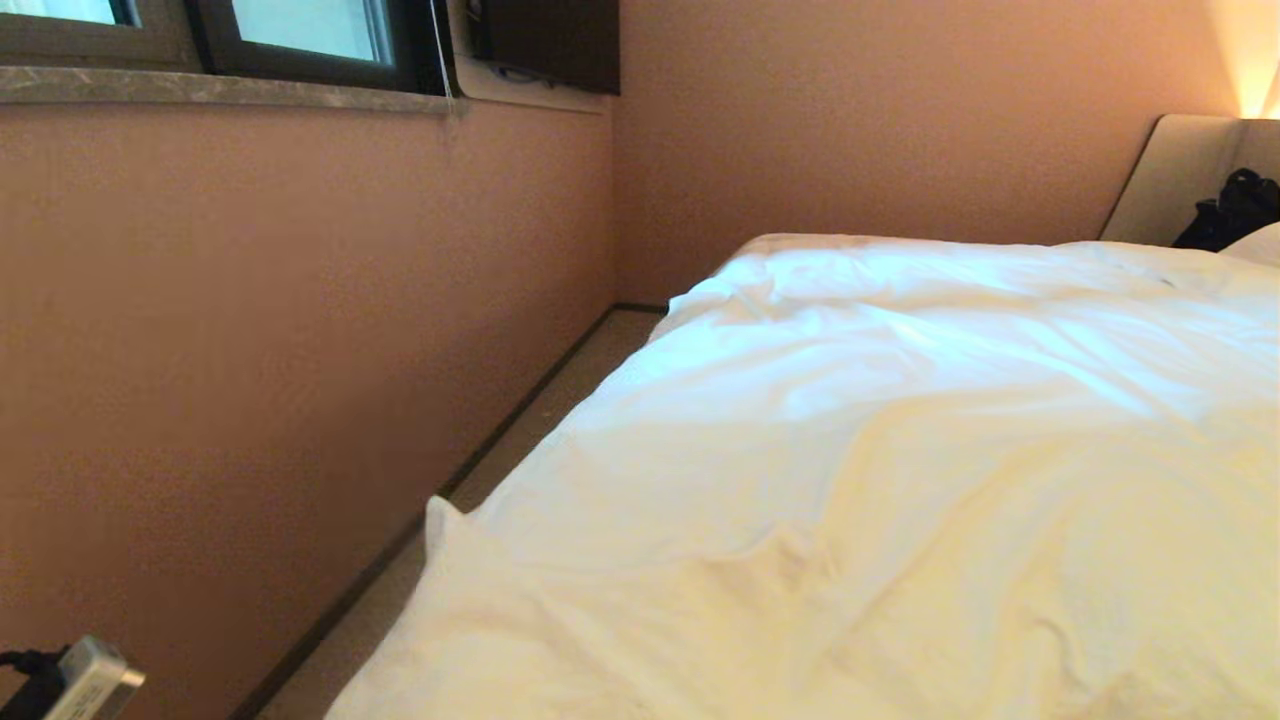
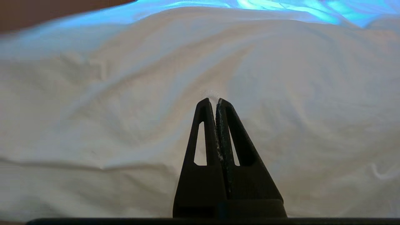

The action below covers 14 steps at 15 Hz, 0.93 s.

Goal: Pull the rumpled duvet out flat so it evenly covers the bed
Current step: Flatten the corners of the folded blanket

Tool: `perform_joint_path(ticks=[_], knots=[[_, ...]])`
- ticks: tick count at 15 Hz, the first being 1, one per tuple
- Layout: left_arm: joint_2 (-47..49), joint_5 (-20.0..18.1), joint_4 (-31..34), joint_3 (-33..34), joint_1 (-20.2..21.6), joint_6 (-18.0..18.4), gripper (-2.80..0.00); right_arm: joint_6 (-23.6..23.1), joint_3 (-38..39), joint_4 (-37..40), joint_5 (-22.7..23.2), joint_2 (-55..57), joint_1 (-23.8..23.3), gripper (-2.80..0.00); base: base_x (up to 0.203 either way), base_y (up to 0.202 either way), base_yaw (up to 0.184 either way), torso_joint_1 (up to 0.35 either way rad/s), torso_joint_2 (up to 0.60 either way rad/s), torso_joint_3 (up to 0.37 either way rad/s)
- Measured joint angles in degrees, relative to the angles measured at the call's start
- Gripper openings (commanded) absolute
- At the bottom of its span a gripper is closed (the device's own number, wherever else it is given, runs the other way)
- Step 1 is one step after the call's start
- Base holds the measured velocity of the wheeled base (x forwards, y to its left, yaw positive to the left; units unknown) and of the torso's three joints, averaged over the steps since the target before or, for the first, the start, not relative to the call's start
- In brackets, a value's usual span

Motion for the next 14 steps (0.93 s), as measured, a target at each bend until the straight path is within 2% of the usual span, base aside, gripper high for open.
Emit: perform_joint_path(ticks=[14], knots=[[0.0,0.0,-0.1,-0.1,0.0,-0.2,0.00,0.0,0.0,0.0,0.0,0.0,0.0,-2.80,0.000,0.000,0.000,0.000,0.00,0.000]])
